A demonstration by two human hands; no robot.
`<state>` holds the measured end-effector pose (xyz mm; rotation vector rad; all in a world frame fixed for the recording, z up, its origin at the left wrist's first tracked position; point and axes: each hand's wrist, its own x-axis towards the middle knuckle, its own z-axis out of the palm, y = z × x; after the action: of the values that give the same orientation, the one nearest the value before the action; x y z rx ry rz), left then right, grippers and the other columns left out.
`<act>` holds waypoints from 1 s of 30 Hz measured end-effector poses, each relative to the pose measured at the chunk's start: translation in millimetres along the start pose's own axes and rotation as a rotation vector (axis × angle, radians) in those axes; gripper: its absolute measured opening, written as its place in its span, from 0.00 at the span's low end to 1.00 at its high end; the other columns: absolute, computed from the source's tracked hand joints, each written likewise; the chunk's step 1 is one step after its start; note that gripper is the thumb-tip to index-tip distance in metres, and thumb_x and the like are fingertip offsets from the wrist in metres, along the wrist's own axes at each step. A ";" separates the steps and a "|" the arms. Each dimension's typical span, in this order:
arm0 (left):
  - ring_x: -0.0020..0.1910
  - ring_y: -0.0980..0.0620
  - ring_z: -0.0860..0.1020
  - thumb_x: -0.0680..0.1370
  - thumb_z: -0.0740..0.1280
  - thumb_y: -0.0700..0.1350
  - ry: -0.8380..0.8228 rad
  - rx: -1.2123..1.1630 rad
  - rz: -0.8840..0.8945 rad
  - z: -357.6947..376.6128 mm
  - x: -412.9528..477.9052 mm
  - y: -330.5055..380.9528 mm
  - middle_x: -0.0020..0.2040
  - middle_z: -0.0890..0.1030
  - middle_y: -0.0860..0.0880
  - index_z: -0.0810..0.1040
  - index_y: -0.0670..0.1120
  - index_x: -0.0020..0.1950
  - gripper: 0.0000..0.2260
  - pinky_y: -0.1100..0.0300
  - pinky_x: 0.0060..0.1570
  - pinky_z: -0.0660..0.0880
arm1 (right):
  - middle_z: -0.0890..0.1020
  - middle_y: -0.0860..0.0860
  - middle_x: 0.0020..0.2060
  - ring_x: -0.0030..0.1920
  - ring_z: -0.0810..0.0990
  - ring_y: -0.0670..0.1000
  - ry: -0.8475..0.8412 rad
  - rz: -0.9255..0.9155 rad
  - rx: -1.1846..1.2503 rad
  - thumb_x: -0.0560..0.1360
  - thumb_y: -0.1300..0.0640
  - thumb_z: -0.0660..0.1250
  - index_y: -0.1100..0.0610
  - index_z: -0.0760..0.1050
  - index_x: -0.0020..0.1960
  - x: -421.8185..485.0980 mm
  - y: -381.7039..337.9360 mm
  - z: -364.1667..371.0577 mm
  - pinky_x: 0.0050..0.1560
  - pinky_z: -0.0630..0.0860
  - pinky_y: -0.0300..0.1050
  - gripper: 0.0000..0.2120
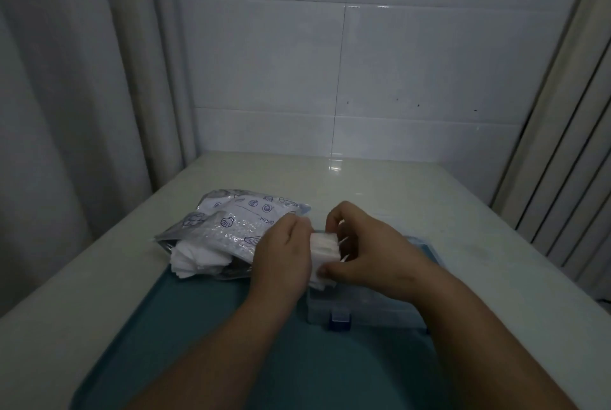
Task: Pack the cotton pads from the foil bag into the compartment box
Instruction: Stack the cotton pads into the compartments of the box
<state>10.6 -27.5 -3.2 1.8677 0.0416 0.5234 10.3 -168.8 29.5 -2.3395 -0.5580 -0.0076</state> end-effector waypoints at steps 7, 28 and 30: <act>0.40 0.52 0.75 0.78 0.60 0.41 -0.050 0.049 -0.025 0.6 2.4 -5.1 0.40 0.79 0.51 0.79 0.45 0.44 0.09 0.56 0.38 0.69 | 0.78 0.40 0.48 0.48 0.77 0.41 0.041 -0.013 -0.067 0.66 0.47 0.76 0.42 0.69 0.49 -1.4 1.9 1.4 0.46 0.78 0.40 0.19; 0.42 0.56 0.79 0.80 0.58 0.55 -0.087 -0.208 -0.001 -0.6 0.9 -0.5 0.42 0.81 0.52 0.78 0.50 0.46 0.13 0.61 0.41 0.76 | 0.81 0.48 0.48 0.46 0.83 0.50 0.153 0.061 0.319 0.70 0.56 0.73 0.44 0.67 0.56 2.3 3.8 0.7 0.48 0.83 0.48 0.20; 0.41 0.61 0.80 0.79 0.62 0.54 -0.155 -0.210 0.104 -4.5 2.8 1.4 0.45 0.82 0.53 0.79 0.51 0.52 0.10 0.68 0.40 0.76 | 0.83 0.51 0.47 0.46 0.84 0.52 0.226 0.084 0.479 0.71 0.58 0.72 0.45 0.68 0.57 3.6 6.8 -2.4 0.50 0.82 0.50 0.20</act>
<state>11.2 -23.3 0.3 1.7051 -0.2073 0.4349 16.6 -173.4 27.3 -1.8622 -0.3071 -0.0890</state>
